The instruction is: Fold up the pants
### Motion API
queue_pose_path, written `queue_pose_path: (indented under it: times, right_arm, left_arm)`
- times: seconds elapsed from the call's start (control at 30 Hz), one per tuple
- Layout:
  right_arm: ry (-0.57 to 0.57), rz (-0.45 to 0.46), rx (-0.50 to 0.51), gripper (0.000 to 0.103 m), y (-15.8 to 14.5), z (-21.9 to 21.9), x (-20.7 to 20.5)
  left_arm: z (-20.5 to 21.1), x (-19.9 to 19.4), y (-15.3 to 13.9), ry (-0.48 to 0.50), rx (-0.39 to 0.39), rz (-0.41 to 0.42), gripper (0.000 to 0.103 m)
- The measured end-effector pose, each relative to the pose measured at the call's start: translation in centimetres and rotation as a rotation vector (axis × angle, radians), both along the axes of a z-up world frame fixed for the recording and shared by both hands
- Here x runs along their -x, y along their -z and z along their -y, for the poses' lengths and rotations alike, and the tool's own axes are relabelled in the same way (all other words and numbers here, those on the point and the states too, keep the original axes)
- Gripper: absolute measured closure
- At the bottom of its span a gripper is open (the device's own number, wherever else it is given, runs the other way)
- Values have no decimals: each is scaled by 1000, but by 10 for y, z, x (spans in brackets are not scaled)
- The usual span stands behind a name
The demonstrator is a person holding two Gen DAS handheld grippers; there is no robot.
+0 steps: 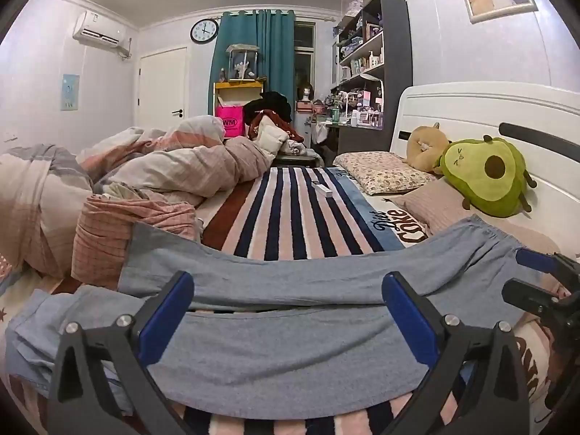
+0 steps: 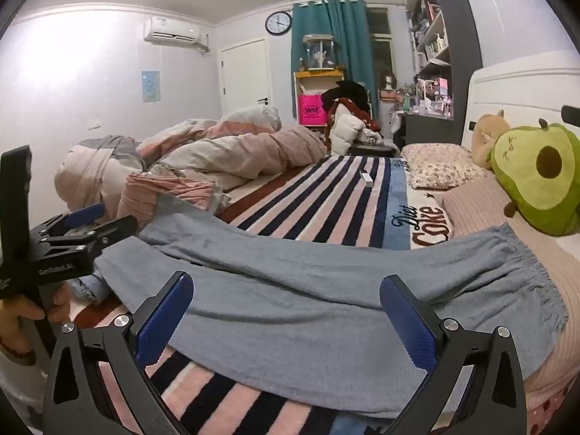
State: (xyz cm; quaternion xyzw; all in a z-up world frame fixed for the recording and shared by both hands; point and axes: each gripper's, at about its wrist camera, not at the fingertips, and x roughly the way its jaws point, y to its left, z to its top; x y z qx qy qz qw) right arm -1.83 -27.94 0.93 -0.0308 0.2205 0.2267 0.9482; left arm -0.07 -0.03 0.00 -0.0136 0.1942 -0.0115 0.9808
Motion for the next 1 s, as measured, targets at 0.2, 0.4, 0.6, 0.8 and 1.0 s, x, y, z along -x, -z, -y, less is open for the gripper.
queue_pose_path:
  times: [0.2,0.4,0.6,0.8,1.0]
  right_arm:
    - [43,-44,-49,0,1,12,-6]
    - [54,-41,-14,1,3,6,-8]
    - [52,-38,-12,1,2,4,-6]
    - [47,-45,-14,0,6,1,-5]
    - [53,-44,-23,0,9,4,-5]
  left_arm:
    - [-5,-1,-3,-37,-10,-6,1]
    - [-8,0,-1,-42,-12,-8,1]
    - [-5,0,5,-45,-15,-11,1]
    - [-3,-4,10,-39,-7,-22,1]
    - [-3,-4,12,-36,-8,-21,1]
